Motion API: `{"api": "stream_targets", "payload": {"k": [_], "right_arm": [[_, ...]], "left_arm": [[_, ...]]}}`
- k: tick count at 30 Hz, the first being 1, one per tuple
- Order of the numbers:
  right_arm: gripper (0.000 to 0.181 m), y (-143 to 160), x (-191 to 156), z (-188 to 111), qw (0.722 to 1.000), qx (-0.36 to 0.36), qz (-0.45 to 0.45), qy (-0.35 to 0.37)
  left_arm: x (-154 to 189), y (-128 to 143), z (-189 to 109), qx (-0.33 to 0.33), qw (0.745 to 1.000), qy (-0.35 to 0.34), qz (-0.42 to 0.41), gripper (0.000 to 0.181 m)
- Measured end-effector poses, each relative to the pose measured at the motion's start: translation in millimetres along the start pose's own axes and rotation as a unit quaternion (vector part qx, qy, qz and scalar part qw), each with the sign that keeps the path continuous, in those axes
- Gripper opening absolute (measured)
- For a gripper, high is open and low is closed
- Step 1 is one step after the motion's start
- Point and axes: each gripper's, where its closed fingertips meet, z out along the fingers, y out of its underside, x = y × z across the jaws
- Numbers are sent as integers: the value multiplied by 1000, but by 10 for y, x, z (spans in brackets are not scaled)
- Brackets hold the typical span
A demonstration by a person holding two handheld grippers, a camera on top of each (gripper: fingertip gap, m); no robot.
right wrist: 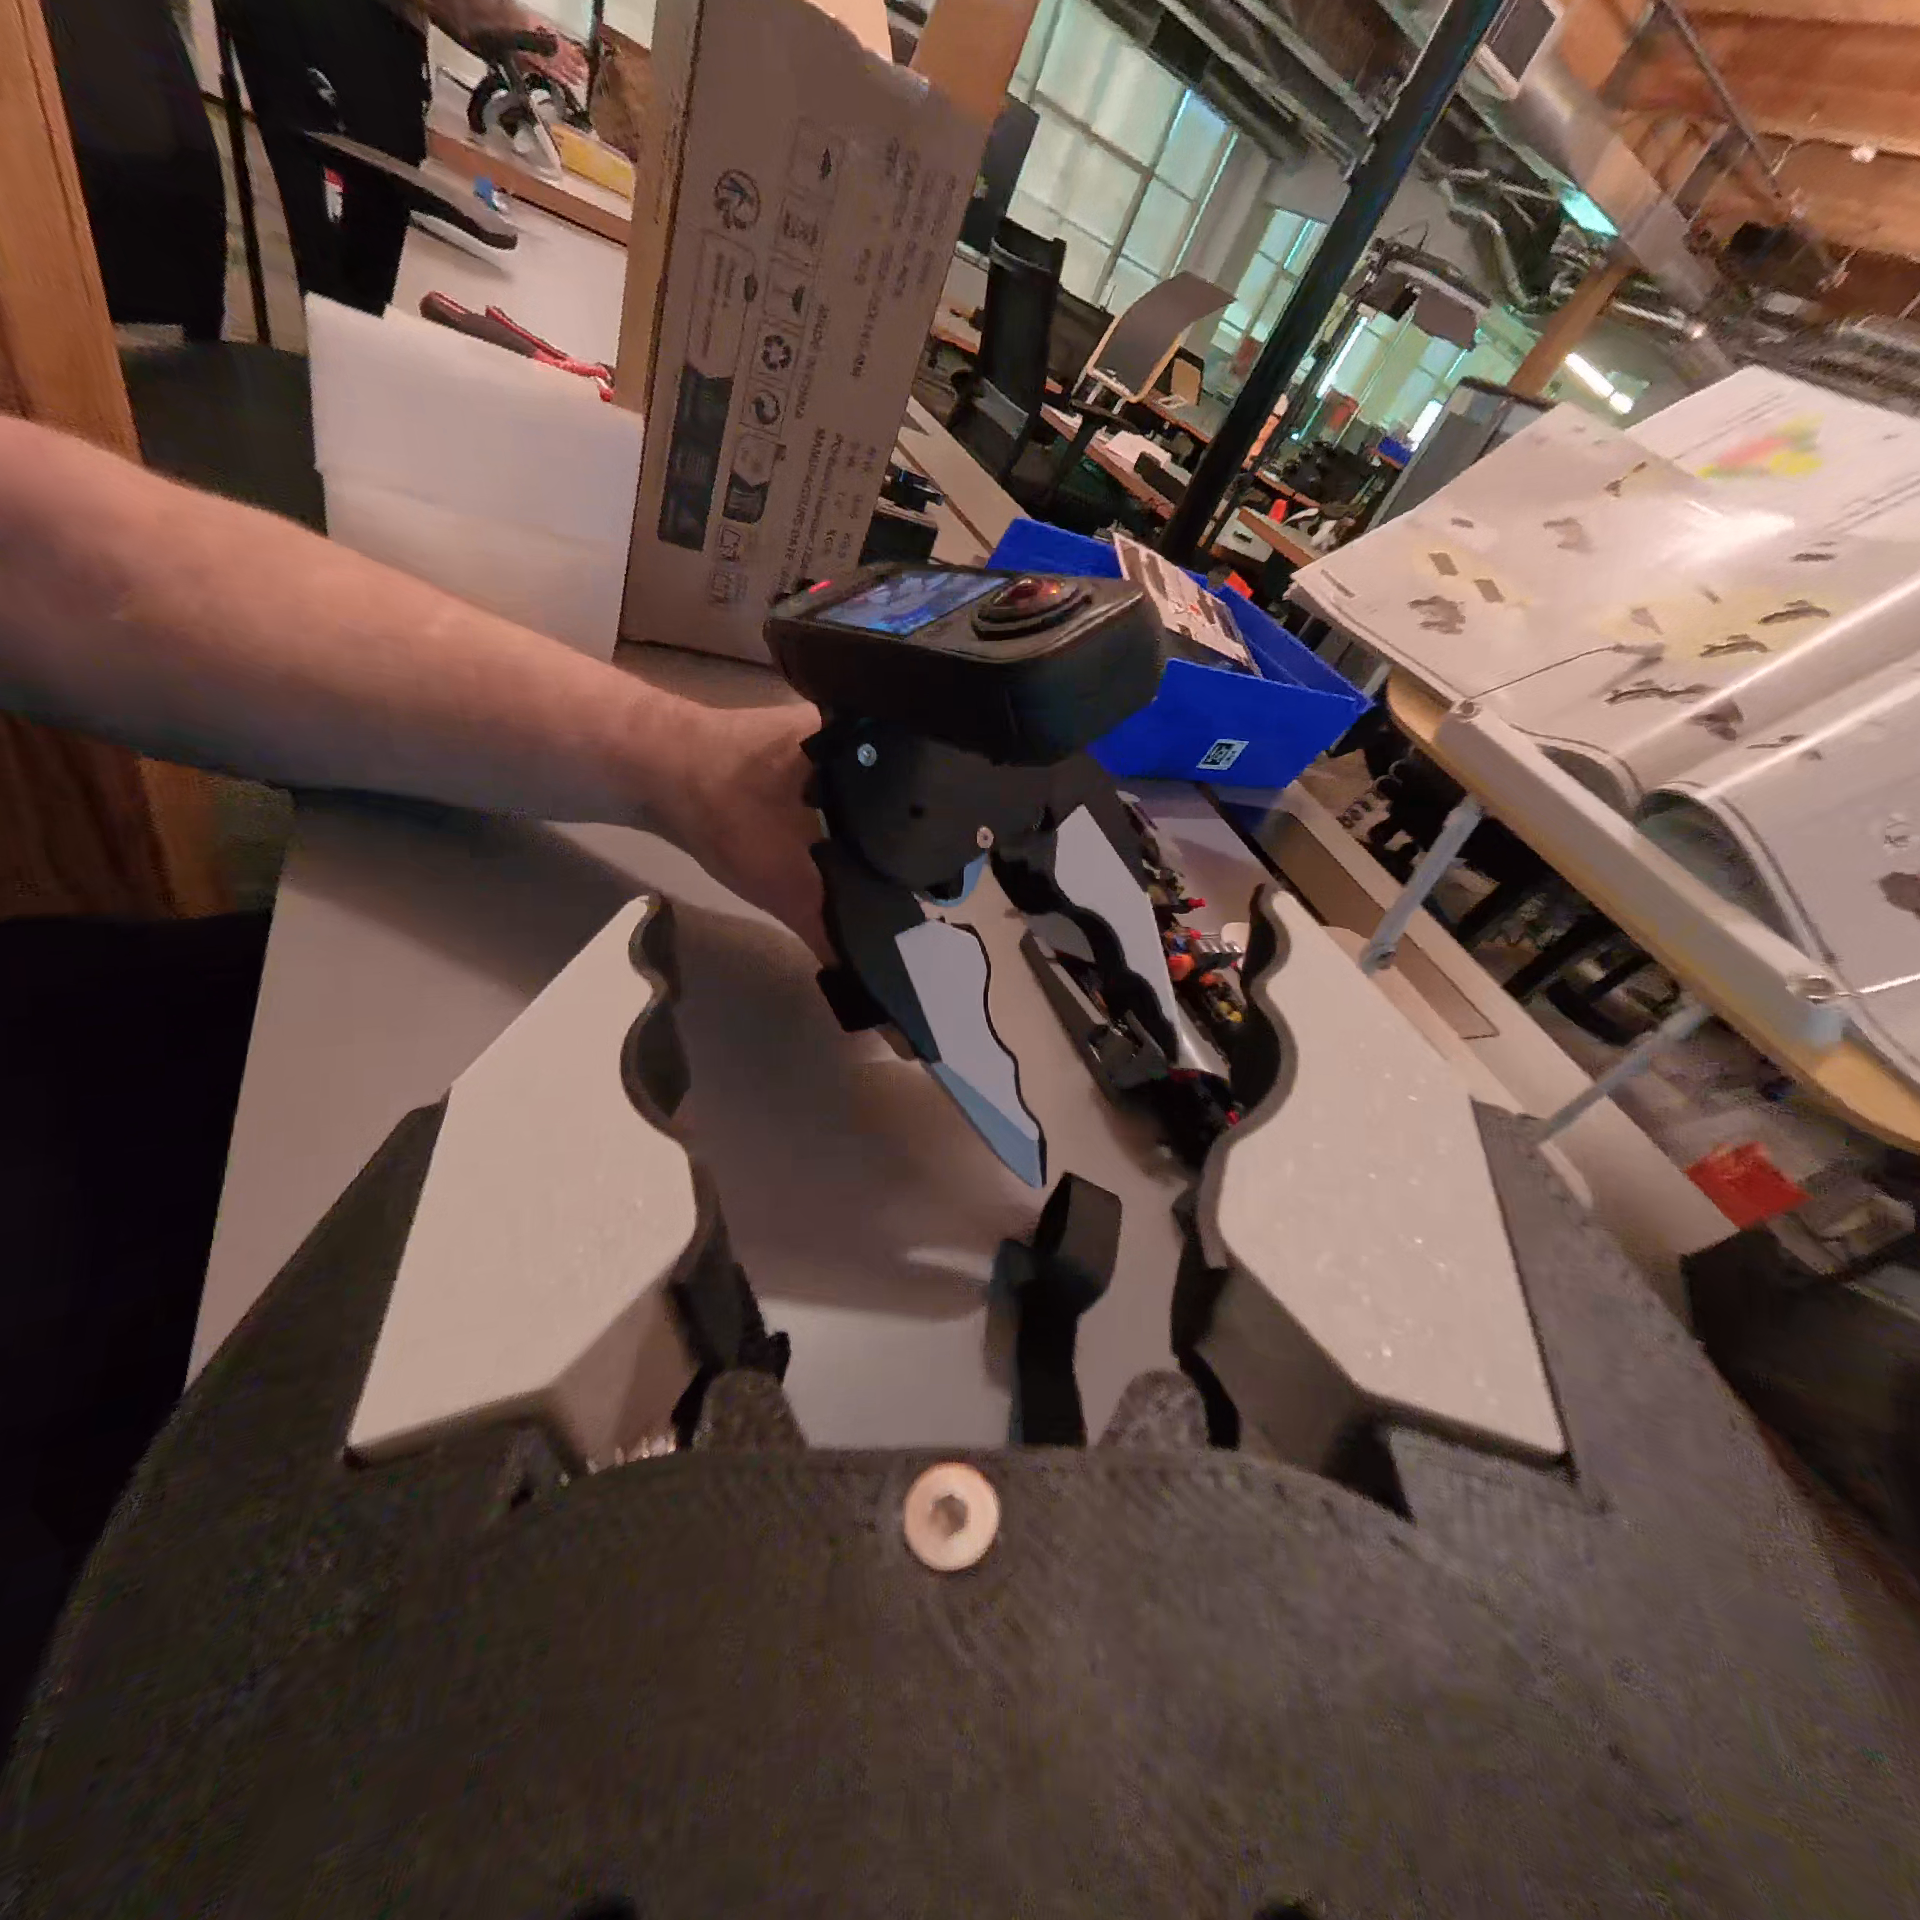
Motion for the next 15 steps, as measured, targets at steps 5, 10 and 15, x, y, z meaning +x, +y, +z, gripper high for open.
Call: {"api": "stream_targets", "payload": {"k": [5, 10, 15], "right_arm": [[111, 149, -62, 223, 998, -17, 50, -28], [107, -13, -56, 102, 998, 15, 56, -17], [105, -193, 274, 70, 988, 35, 147, 15]], "left_arm": [[-73, 80, 0, 8, 999, 4, -31, 70], [-93, 77, 27, 24, 997, 14, -66, 70], [-149, 35, 56, 31, 997, 3, -67, 69]]}}
